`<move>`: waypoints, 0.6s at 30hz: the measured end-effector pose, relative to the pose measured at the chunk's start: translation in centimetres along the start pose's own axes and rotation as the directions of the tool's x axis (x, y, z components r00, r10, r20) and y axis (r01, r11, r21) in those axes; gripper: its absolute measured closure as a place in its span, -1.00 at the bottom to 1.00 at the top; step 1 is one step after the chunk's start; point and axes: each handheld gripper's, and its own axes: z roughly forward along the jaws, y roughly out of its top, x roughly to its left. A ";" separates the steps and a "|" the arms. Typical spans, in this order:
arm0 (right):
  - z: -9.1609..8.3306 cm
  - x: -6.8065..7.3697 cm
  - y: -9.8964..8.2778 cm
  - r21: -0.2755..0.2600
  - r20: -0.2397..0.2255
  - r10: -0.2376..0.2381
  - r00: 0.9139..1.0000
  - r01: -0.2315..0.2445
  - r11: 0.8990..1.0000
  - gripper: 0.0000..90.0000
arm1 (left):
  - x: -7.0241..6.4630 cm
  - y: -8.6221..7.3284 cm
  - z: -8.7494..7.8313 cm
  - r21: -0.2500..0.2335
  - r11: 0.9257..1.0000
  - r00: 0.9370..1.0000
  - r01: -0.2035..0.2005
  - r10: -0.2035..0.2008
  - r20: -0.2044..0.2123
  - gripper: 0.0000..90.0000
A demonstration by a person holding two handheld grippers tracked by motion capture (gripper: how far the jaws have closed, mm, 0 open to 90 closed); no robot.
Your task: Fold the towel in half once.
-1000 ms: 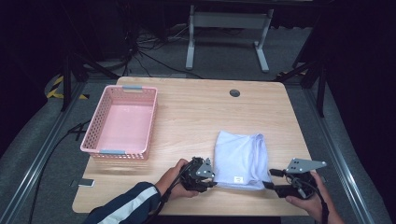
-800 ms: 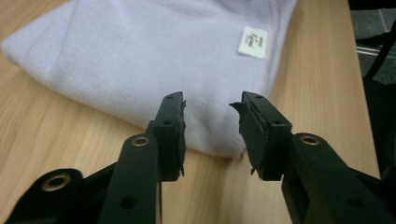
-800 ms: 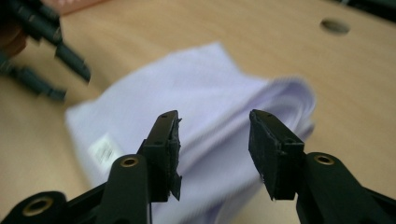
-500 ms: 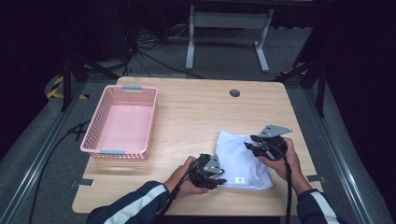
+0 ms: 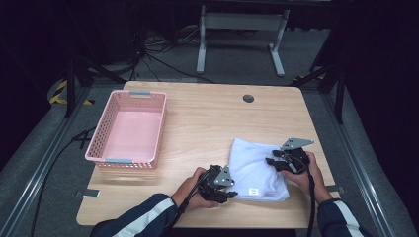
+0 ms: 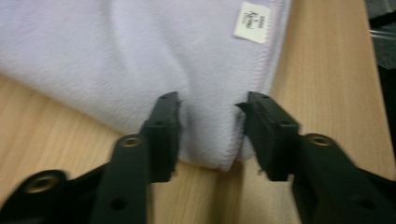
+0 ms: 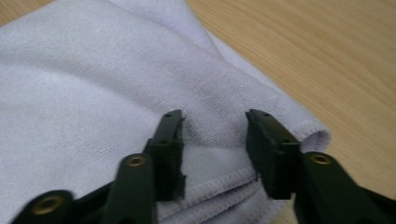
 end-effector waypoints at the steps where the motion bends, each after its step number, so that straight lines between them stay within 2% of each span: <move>1: -0.3 -0.2 0.2 -0.027 0.006 0.005 1.000 -0.005 1.000 -0.01 | 0.2 -0.1 0.0 -0.011 1.000 1.000 0.015 -0.015 -0.016 -0.05; 2: -0.6 -0.5 0.3 -0.055 0.022 0.023 0.999 -0.022 0.998 -0.03 | 0.2 -0.2 -0.1 -0.006 1.000 0.999 0.027 -0.027 -0.021 -0.20; 4: -0.7 -1.2 0.5 -0.064 0.044 0.049 0.998 -0.046 0.997 -0.21 | 0.2 -0.3 0.0 -0.014 0.999 0.999 0.043 -0.043 -0.012 -0.32; 6: -0.1 -2.0 0.5 -0.036 0.038 0.078 0.996 -0.077 0.996 -0.25 | 0.0 -0.3 0.1 -0.018 0.999 0.999 0.051 -0.051 -0.012 -0.46; 7: 0.3 -2.3 0.5 -0.018 0.048 0.090 0.995 -0.090 0.996 -0.32 | -0.2 -0.2 0.3 -0.016 0.999 0.999 0.031 -0.031 -0.007 -0.48; 8: 0.7 -2.7 0.4 -0.009 0.042 0.100 0.994 -0.099 0.995 -0.39 | -0.4 -0.1 0.4 -0.009 0.999 0.999 0.032 -0.032 -0.001 -0.53; 10: 1.6 -3.7 0.2 0.014 0.009 0.133 0.991 -0.133 0.991 -0.56 | -0.8 0.0 0.9 0.001 1.000 0.999 0.029 -0.029 -0.020 -0.57; 11: 1.8 -3.9 0.2 0.018 -0.003 0.141 0.990 -0.141 0.990 -0.58 | -0.7 0.1 1.1 0.008 1.000 1.000 0.013 -0.013 -0.025 -0.57; 12: 2.1 -4.2 0.1 0.023 -0.022 0.149 0.989 -0.149 0.989 -0.61 | -0.8 0.1 1.3 0.009 1.000 1.000 0.023 -0.023 -0.019 -0.57; 13: 2.4 -4.6 0.1 0.041 -0.047 0.179 0.983 -0.177 0.983 -0.66 | -0.8 0.1 1.4 0.014 1.000 0.999 0.027 -0.027 -0.020 -0.58; 15: 2.8 -5.0 0.0 0.050 -0.078 0.188 0.979 -0.184 0.982 -0.66 | -0.7 0.0 1.7 0.013 1.000 0.999 0.017 -0.017 -0.029 -0.58; 16: 3.0 -5.1 -0.1 0.055 -0.094 0.196 0.976 -0.191 0.980 -0.65 | -0.8 -0.1 1.8 0.015 1.000 0.999 0.026 -0.025 -0.036 -0.56; 18: 3.1 -5.3 -0.1 0.058 -0.137 0.189 0.972 -0.183 0.981 -0.48 | -0.8 -0.1 1.9 0.025 1.000 0.999 0.003 -0.002 -0.045 -0.54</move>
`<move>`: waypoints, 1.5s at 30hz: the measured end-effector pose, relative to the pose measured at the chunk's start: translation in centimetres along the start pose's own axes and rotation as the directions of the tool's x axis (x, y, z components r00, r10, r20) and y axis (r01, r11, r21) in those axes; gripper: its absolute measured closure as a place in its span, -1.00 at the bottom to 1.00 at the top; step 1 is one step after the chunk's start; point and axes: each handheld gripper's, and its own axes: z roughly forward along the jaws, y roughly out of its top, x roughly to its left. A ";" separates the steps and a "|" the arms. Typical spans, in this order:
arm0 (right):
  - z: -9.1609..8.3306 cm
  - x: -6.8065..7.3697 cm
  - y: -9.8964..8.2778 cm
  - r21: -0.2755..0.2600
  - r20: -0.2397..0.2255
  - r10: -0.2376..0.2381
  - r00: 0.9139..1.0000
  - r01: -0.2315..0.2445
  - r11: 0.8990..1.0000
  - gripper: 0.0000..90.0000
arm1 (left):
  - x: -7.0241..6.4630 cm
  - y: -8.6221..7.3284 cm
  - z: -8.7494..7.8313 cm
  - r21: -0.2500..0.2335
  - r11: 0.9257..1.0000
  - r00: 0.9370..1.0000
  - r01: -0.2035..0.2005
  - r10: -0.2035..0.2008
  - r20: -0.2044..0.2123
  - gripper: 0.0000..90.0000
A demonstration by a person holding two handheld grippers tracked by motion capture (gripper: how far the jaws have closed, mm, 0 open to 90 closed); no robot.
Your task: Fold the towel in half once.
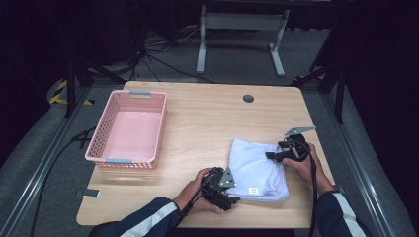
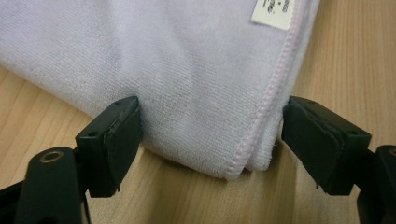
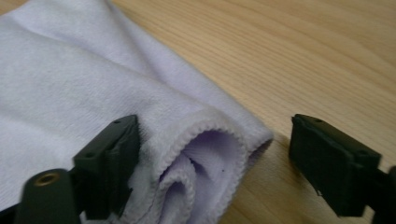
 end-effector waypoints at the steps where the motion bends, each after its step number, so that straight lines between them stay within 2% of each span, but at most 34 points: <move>1: 0.0 0.0 0.0 0.001 -0.017 -0.007 1.000 0.007 1.000 -0.45 | 0.0 -0.1 0.0 -0.007 1.000 1.000 -0.004 0.004 -0.018 -0.49; 2: 0.0 0.0 0.1 0.008 -0.025 -0.005 1.000 0.005 1.000 -0.39 | -0.1 -0.1 0.0 -0.003 1.000 1.000 0.007 -0.007 -0.017 -0.44; 3: -0.1 0.0 0.3 0.017 -0.043 -0.010 0.999 0.010 1.000 -0.23 | 0.0 0.0 0.0 0.003 1.000 1.000 -0.007 0.007 -0.015 -0.41; 4: -0.2 0.0 0.3 0.018 -0.085 -0.016 0.996 0.017 1.000 0.06 | 0.0 0.0 -0.1 0.001 1.000 1.000 -0.008 0.008 -0.022 -0.34; 5: -0.2 -0.1 0.2 0.014 -0.117 -0.010 0.993 0.012 1.000 0.20 | 0.0 0.0 -0.1 0.004 1.000 1.000 -0.002 0.002 -0.021 -0.29; 6: -0.2 -0.1 0.2 0.015 -0.138 0.005 0.990 -0.003 1.000 0.30 | -0.1 0.0 -0.2 0.006 1.000 1.000 -0.004 0.004 -0.019 -0.25; 8: -0.2 0.0 0.1 0.007 -0.146 0.000 0.989 0.002 1.000 0.36 | 0.0 -0.1 -0.3 0.012 1.000 1.000 -0.016 0.016 -0.017 -0.21; 9: -0.3 0.1 0.1 -0.013 -0.150 -0.006 0.989 0.004 1.000 0.46 | 0.0 -0.1 -0.4 0.012 1.000 1.000 -0.008 0.008 -0.021 -0.09; 10: -0.3 0.2 0.2 -0.024 -0.145 -0.021 0.989 0.018 1.000 0.51 | -0.1 0.0 -0.6 0.022 0.999 0.999 -0.026 0.026 -0.026 -0.01; 11: -0.4 0.4 0.2 -0.039 -0.144 -0.033 0.989 0.028 0.999 0.54 | -0.1 0.0 -0.6 0.022 0.999 0.999 -0.026 0.026 -0.026 0.10; 12: -0.4 0.4 0.2 -0.039 -0.144 -0.033 0.989 0.028 0.999 0.54 | -0.2 0.1 -0.6 0.028 0.999 0.998 -0.042 0.043 -0.037 0.10; 14: -0.6 0.8 0.5 -0.066 -0.128 -0.060 0.990 0.052 0.996 0.58 | -0.1 0.1 -0.6 0.029 0.999 0.998 -0.037 0.038 -0.041 0.22; 17: -1.1 1.2 0.8 -0.090 -0.112 -0.078 0.991 0.068 0.994 0.60 | 0.2 -0.1 -0.6 0.017 1.000 1.000 -0.014 0.014 -0.025 0.23; 20: -0.8 1.4 0.7 -0.072 -0.089 -0.090 0.992 0.084 0.994 0.60 | 0.5 -0.1 -0.5 0.018 1.000 1.000 -0.002 0.003 -0.031 0.11; 22: -0.8 1.4 0.7 -0.071 -0.088 -0.089 0.992 0.083 0.994 0.60 | 0.7 -0.3 -0.5 0.017 0.999 0.999 0.035 -0.034 -0.019 -0.04; 24: -0.7 1.4 0.8 -0.066 -0.080 -0.096 0.992 0.090 0.994 0.60 | 1.1 -0.4 -0.4 0.015 0.998 0.998 0.061 -0.061 0.009 -0.10; 25: -0.7 1.4 0.8 -0.070 -0.081 -0.094 0.992 0.089 0.994 0.60 | 1.2 -0.4 -0.3 0.012 0.998 0.998 0.057 -0.057 0.014 -0.11; 27: -0.7 1.5 0.8 -0.066 -0.079 -0.094 0.992 0.089 0.994 0.60 | 1.3 -0.3 -0.3 0.006 0.999 0.998 0.053 -0.053 0.027 -0.03; 28: -0.7 1.4 0.9 -0.068 -0.079 -0.094 0.992 0.089 0.994 0.60 | 1.5 -0.2 -0.4 0.011 0.999 0.999 0.041 -0.041 0.031 0.05; 30: -0.7 1.4 0.9 -0.068 -0.079 -0.091 0.993 0.086 0.994 0.60 | 1.5 -0.3 -0.3 -0.001 0.999 0.998 0.049 -0.049 0.028 0.30; 31: -0.7 1.4 0.9 -0.068 -0.079 -0.091 0.993 0.086 0.994 0.60 | 1.6 -0.3 -0.3 -0.007 0.999 0.998 0.049 -0.048 0.029 0.30; 32: -0.6 1.5 1.0 -0.067 -0.081 -0.092 0.993 0.086 0.994 0.60 | 1.7 -0.3 -0.3 -0.005 0.999 0.998 0.045 -0.044 0.032 0.39; 33: -0.6 1.5 1.0 -0.067 -0.081 -0.092 0.993 0.086 0.994 0.60 | 1.8 -0.3 -0.3 -0.003 1.000 0.999 0.031 -0.031 0.029 0.39; 36: -0.5 1.5 1.2 -0.068 -0.076 -0.100 0.992 0.095 0.993 0.60 | 1.6 -0.2 -0.4 0.006 1.000 1.000 0.023 -0.023 0.011 0.47; 45: -1.2 2.0 1.8 -0.101 -0.077 -0.112 0.991 0.104 0.989 0.62 | 1.5 -0.2 -1.3 -0.011 1.000 1.000 0.001 -0.001 -0.022 0.55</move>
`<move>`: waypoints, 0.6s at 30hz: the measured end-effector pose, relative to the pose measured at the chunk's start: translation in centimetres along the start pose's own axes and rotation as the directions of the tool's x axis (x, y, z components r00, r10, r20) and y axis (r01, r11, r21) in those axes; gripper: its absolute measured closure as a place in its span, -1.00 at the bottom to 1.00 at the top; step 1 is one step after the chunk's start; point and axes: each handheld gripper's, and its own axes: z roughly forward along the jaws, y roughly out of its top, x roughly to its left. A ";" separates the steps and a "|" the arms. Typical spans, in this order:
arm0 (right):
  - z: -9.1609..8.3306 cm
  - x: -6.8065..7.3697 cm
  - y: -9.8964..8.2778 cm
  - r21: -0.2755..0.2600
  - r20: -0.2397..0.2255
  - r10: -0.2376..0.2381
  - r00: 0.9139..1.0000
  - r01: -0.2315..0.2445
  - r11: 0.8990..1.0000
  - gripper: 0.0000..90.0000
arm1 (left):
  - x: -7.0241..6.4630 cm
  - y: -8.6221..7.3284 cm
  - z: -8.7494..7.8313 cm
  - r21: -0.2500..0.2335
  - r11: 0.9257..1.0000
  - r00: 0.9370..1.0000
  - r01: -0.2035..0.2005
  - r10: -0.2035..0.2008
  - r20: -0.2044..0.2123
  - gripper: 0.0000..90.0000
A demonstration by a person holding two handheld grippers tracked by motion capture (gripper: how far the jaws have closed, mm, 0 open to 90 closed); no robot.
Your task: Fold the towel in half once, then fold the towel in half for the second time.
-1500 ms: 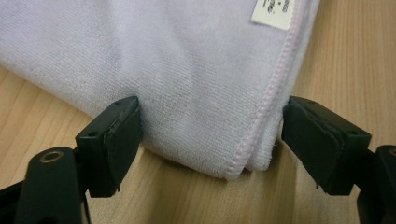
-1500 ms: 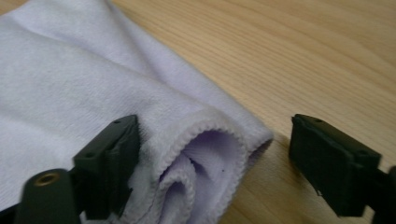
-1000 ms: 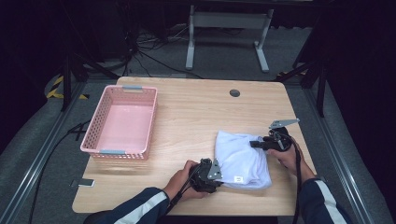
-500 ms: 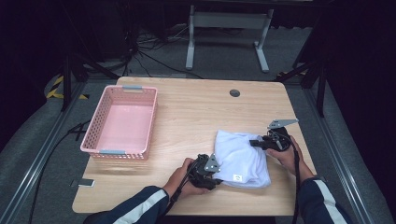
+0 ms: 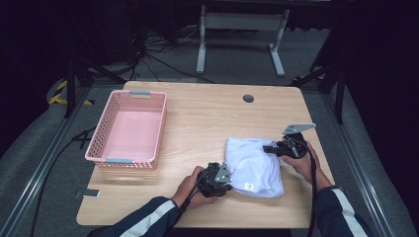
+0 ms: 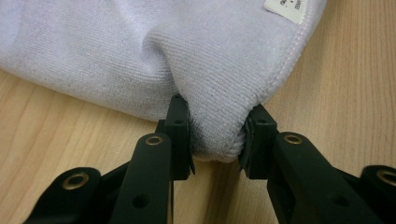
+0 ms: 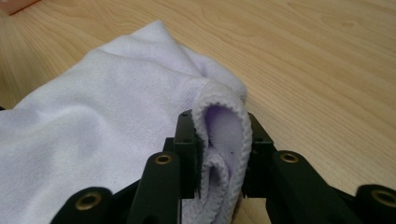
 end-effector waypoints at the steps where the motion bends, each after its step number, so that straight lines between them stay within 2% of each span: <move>1: -0.1 0.1 0.2 -0.010 -0.005 -0.002 1.000 0.002 1.000 0.62 | 0.1 0.0 -0.3 -0.004 1.000 1.000 0.007 -0.007 0.003 0.55; 8: 0.3 0.6 1.2 -0.023 -0.016 -0.013 1.000 0.013 1.000 0.63 | 0.8 -0.1 -1.3 -0.010 1.000 1.000 0.000 0.000 -0.019 0.55; 9: 0.4 0.8 1.5 -0.029 -0.015 -0.015 1.000 0.015 0.999 0.63 | 0.9 -0.2 -1.5 -0.015 1.000 1.000 0.011 -0.011 -0.020 0.55; 10: 0.4 0.8 1.5 -0.029 -0.015 -0.015 1.000 0.015 0.999 0.63 | 0.9 -0.2 -1.7 -0.004 1.000 1.000 0.010 -0.010 -0.021 0.55; 11: 0.4 0.9 1.6 -0.029 -0.014 -0.020 1.000 0.019 0.999 0.63 | 1.0 -0.2 -1.9 -0.011 1.000 0.999 -0.001 0.000 -0.037 0.55; 13: 0.6 1.1 2.2 -0.034 -0.018 -0.028 0.999 0.027 0.999 0.63 | 1.1 -0.3 -2.3 -0.016 1.000 0.999 0.011 -0.012 -0.046 0.55; 14: 0.6 1.1 2.2 -0.034 -0.018 -0.028 0.999 0.027 0.999 0.63 | 1.2 -0.3 -2.5 -0.015 1.000 0.999 -0.005 0.004 -0.055 0.55; 15: 0.7 1.2 2.5 -0.038 -0.014 -0.034 0.999 0.033 0.999 0.63 | 1.3 -0.3 -2.8 -0.016 1.000 0.998 0.010 -0.011 -0.064 0.55; 18: 1.0 1.8 3.5 -0.045 -0.010 -0.058 0.998 0.058 0.997 0.63 | 1.5 -0.3 -3.6 -0.026 1.000 0.996 0.015 -0.017 -0.083 0.55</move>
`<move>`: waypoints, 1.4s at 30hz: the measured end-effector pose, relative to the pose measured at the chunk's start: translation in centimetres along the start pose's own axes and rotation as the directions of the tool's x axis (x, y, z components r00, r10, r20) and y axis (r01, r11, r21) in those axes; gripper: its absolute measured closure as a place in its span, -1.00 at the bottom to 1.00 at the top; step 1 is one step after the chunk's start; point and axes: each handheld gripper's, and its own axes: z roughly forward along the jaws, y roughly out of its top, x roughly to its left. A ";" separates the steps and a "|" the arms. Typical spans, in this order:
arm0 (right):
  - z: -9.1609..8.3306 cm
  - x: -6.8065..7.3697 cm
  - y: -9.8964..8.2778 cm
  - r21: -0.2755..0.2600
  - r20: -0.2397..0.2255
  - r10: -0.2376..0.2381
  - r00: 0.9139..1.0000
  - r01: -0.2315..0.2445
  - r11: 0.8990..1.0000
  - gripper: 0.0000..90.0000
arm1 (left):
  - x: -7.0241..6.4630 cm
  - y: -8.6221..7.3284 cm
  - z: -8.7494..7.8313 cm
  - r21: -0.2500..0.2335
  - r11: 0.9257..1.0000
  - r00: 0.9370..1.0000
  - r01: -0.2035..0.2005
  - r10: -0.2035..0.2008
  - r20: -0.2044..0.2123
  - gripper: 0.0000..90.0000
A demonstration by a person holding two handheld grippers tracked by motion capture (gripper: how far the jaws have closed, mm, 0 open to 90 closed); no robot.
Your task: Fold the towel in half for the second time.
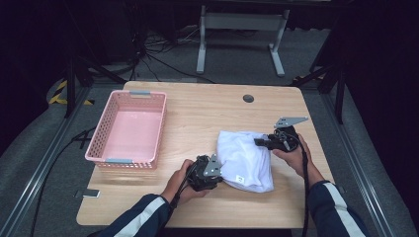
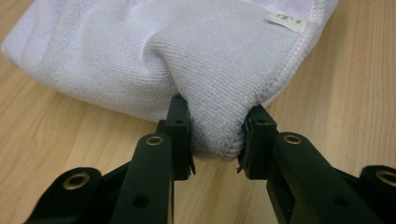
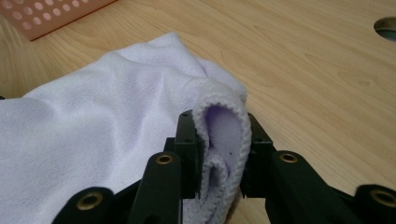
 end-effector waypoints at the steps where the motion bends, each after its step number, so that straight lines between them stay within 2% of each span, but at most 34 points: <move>1: 0.1 0.1 0.3 0.000 -0.002 -0.001 1.000 0.001 1.000 0.63 | 0.1 0.0 -0.3 -0.001 1.000 1.000 -0.002 0.002 -0.008 0.55; 2: 0.2 0.2 0.6 -0.005 -0.003 -0.006 1.000 0.006 1.000 0.63 | 0.3 -0.1 -0.6 -0.004 1.000 1.000 -0.006 0.006 -0.020 0.55; 5: 0.4 0.5 1.7 -0.021 -0.008 -0.021 1.000 0.021 1.000 0.63 | 0.7 -0.2 -1.7 -0.026 1.000 0.999 0.013 -0.014 -0.051 0.56; 6: 0.4 0.5 1.7 -0.021 -0.008 -0.021 1.000 0.021 1.000 0.63 | 0.7 -0.2 -1.7 -0.026 1.000 0.999 0.013 -0.014 -0.051 0.56; 7: 0.5 0.7 2.2 -0.027 -0.010 -0.024 1.000 0.023 0.999 0.63 | 0.9 -0.3 -2.2 -0.038 0.999 0.998 0.026 -0.029 -0.063 0.56; 10: 0.9 1.2 3.6 -0.046 -0.017 -0.037 0.999 0.036 0.998 0.63 | 1.5 -0.4 -3.7 -0.060 0.998 0.994 0.030 -0.036 -0.102 0.56; 16: 2.2 2.5 7.2 -0.073 -0.027 -0.082 0.996 0.080 0.994 0.63 | 2.3 -0.9 -6.8 -0.094 0.995 0.982 0.045 -0.061 -0.181 0.56; 17: 2.4 2.7 7.6 -0.077 -0.031 -0.083 0.996 0.080 0.994 0.63 | 2.5 -1.1 -7.4 -0.102 0.993 0.978 0.052 -0.071 -0.198 0.56; 21: 3.7 4.0 10.4 -0.103 -0.052 -0.115 0.992 0.109 0.989 0.63 | 3.1 -1.7 -9.9 -0.142 0.987 0.958 0.077 -0.113 -0.263 0.56; 23: 4.6 5.0 12.3 -0.117 -0.060 -0.142 0.988 0.135 0.984 0.64 | 3.3 -2.1 -11.1 -0.166 0.982 0.946 0.087 -0.134 -0.297 0.56; 24: 4.6 5.0 12.3 -0.117 -0.060 -0.142 0.988 0.135 0.984 0.64 | 3.4 -2.3 -11.7 -0.177 0.980 0.939 0.095 -0.147 -0.311 0.56; 27: 5.7 6.2 14.4 -0.125 -0.075 -0.170 0.983 0.160 0.979 0.63 | 3.8 -3.1 -13.8 -0.206 0.972 0.917 0.112 -0.181 -0.355 0.56; 28: 6.2 6.7 15.1 -0.126 -0.083 -0.177 0.981 0.166 0.978 0.63 | 4.0 -3.4 -14.4 -0.203 0.973 0.912 0.113 -0.183 -0.367 0.56; 29: 6.6 7.0 15.7 -0.130 -0.090 -0.182 0.979 0.170 0.977 0.63 | 4.2 -3.8 -15.1 -0.206 0.972 0.904 0.117 -0.190 -0.383 0.56; 30: 7.1 7.5 16.3 -0.136 -0.099 -0.186 0.978 0.171 0.976 0.63 | 4.4 -4.2 -15.7 -0.204 0.972 0.900 0.121 -0.194 -0.390 0.56; 31: 7.6 7.8 16.7 -0.141 -0.106 -0.190 0.976 0.174 0.975 0.63 | 4.5 -4.6 -16.2 -0.211 0.968 0.895 0.133 -0.209 -0.395 0.56; 32: 8.0 8.2 17.2 -0.144 -0.109 -0.199 0.974 0.183 0.973 0.63 | 4.7 -4.9 -16.7 -0.202 0.970 0.887 0.132 -0.207 -0.413 0.56; 34: 9.1 9.1 18.1 -0.147 -0.124 -0.202 0.972 0.183 0.972 0.63 | 5.2 -6.0 -17.7 -0.213 0.964 0.873 0.162 -0.241 -0.425 0.56; 35: 9.5 9.5 18.5 -0.143 -0.129 -0.208 0.970 0.189 0.972 0.63 | 5.2 -6.0 -17.7 -0.213 0.964 0.873 0.162 -0.241 -0.425 0.56; 36: 10.0 9.9 18.8 -0.145 -0.130 -0.215 0.968 0.195 0.970 0.63 | 5.6 -6.8 -18.5 -0.213 0.961 0.854 0.174 -0.255 -0.453 0.56; 37: 10.4 10.4 19.2 -0.145 -0.135 -0.218 0.967 0.198 0.969 0.63 | 5.7 -7.2 -19.0 -0.227 0.956 0.849 0.185 -0.272 -0.452 0.56; 38: 10.8 10.8 19.6 -0.145 -0.134 -0.223 0.966 0.203 0.968 0.64 | 5.8 -7.5 -19.2 -0.229 0.955 0.843 0.189 -0.278 -0.462 0.56; 39: 11.1 11.1 20.0 -0.147 -0.139 -0.224 0.964 0.204 0.968 0.64 | 5.9 -8.0 -19.7 -0.232 0.953 0.830 0.195 -0.286 -0.479 0.56; 40: 11.1 11.1 20.0 -0.147 -0.139 -0.224 0.964 0.204 0.968 0.64 | 5.9 -8.0 -19.7 -0.232 0.953 0.830 0.195 -0.286 -0.479 0.56; 41: 11.7 11.7 20.5 -0.145 -0.143 -0.223 0.964 0.202 0.968 0.63 | 6.1 -8.6 -20.3 -0.243 0.948 0.816 0.204 -0.302 -0.492 0.56; 42: 12.5 12.4 21.3 -0.148 -0.152 -0.228 0.962 0.206 0.967 0.63 | 6.1 -8.6 -20.3 -0.243 0.948 0.816 0.204 -0.302 -0.492 0.56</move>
